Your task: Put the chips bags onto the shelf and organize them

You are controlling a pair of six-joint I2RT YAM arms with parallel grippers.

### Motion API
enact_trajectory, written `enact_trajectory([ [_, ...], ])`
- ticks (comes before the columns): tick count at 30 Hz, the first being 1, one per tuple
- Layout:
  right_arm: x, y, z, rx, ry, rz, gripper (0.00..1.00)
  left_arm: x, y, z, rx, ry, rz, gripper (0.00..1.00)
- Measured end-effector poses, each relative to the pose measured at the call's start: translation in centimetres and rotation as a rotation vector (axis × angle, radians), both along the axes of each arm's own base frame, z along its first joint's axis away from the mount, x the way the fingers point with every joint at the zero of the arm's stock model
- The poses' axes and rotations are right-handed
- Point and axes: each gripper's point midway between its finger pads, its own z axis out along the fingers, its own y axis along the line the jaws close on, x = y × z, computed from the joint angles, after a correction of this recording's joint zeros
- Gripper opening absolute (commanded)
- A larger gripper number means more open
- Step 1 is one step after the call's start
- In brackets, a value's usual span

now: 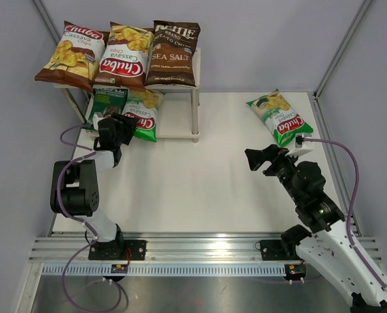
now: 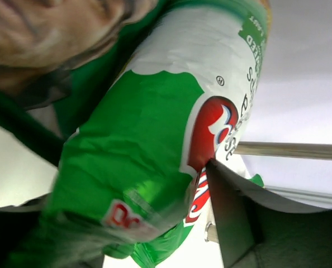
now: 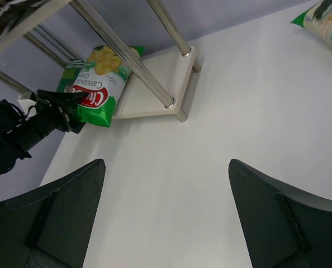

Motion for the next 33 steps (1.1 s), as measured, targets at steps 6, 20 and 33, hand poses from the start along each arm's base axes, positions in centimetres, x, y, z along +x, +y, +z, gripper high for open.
enact_trajectory([
  [6,1.7,0.8,-1.8,-0.086,0.116,0.003,0.99,-1.2,1.1,1.1,0.048,0.025,0.043,0.99],
  [20,6.8,-2.8,-8.2,-0.117,0.422,-0.110,1.00,-6.3,5.2,6.3,0.155,0.040,0.179,0.99],
  [33,11.6,-14.3,-11.6,0.065,0.526,-0.473,0.99,-13.4,2.4,12.7,0.313,-0.039,0.002,0.99],
])
